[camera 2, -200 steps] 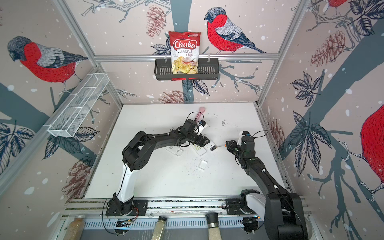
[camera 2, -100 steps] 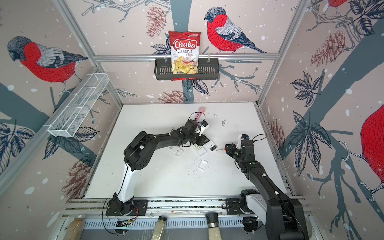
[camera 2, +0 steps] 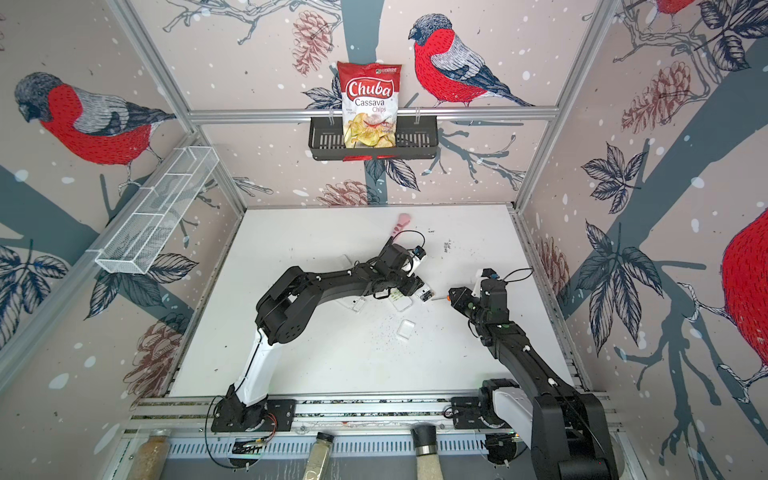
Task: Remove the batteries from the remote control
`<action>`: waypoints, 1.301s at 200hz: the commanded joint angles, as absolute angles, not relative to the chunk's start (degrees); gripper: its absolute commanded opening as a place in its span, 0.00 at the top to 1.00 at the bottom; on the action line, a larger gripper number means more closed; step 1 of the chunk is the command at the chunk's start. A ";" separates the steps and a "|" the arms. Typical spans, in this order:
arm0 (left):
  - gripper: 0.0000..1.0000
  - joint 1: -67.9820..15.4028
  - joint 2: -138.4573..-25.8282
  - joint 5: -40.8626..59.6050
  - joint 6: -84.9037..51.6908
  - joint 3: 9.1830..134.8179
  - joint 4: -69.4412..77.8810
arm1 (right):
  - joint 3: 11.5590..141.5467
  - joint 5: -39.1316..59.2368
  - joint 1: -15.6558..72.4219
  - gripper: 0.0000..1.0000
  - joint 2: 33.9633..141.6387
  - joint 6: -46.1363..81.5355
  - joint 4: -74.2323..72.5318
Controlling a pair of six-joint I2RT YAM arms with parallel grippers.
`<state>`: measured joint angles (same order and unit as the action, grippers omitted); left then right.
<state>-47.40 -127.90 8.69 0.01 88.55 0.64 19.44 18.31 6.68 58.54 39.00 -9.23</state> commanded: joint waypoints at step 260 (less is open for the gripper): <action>0.43 -47.55 -128.41 7.56 -0.02 86.32 -2.11 | 18.55 15.52 9.14 1.00 63.65 42.10 -18.98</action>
<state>-47.55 -128.07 7.62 0.45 86.91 4.23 18.61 15.81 8.95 63.13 42.15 -17.69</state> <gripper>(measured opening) 0.564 0.227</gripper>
